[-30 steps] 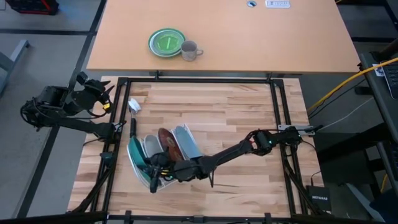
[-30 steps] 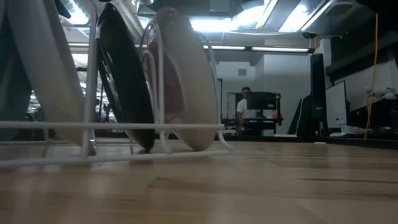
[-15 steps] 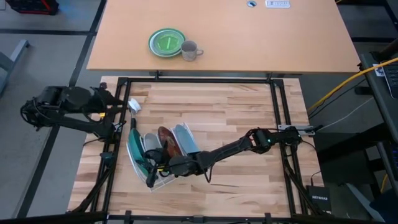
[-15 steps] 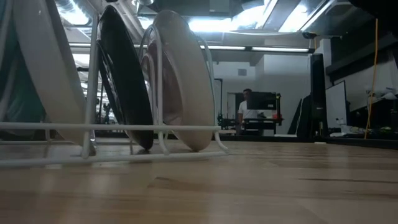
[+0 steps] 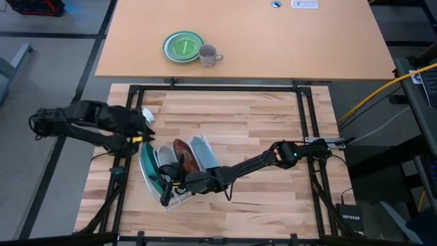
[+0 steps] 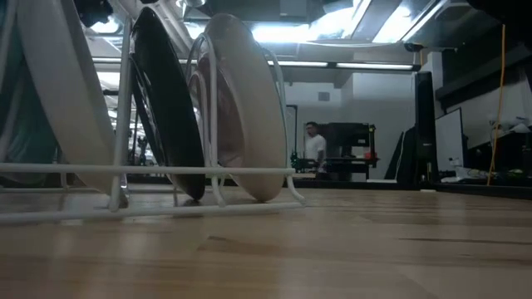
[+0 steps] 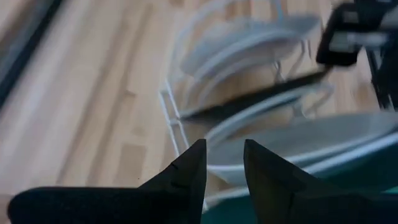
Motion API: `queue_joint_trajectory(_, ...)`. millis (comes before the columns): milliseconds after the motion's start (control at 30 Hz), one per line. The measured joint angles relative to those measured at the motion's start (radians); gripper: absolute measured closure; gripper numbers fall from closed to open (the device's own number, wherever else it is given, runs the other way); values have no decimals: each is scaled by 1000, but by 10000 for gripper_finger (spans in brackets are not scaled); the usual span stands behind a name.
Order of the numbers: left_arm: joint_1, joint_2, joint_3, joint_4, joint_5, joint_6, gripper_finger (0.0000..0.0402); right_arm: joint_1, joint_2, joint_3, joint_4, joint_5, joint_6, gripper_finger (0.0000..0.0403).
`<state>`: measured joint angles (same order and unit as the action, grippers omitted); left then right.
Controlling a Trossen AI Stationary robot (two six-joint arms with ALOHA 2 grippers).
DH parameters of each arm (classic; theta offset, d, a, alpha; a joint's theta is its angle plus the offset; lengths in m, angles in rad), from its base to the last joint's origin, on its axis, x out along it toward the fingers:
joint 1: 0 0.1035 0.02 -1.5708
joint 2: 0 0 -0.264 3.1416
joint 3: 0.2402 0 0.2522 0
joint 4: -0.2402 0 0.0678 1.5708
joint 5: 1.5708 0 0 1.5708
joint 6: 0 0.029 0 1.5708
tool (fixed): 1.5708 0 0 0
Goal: Sort dishes
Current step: Put the dark green plate into the dish rack
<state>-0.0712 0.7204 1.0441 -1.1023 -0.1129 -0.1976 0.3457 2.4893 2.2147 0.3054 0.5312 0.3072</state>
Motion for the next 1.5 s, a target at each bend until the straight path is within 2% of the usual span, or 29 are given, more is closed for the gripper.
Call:
queue_joint_trajectory(233,-75,19,-22,-9,14,16,304,0,0,0,-2,0,-28,276)
queue_joint_trajectory(533,-166,19,-21,-125,8,-9,304,0,0,0,-3,-6,-55,276)
queue_joint_trajectory(867,-218,-2,-21,-229,16,85,304,1,0,0,-5,-35,-175,276)
queue_joint_trajectory(1033,-218,-30,-16,-168,-23,103,304,0,0,-1,-6,-41,-213,276)
queue_joint_trajectory(1233,-218,-55,-9,16,-20,73,304,0,0,-1,-16,-45,-213,276)
queue_joint_trajectory(1433,-218,-34,-9,48,12,50,304,0,0,-1,-14,-48,-218,276)
queue_joint_trajectory(1500,-218,-39,-5,45,14,49,304,0,-5,-1,-3,-54,-268,276)
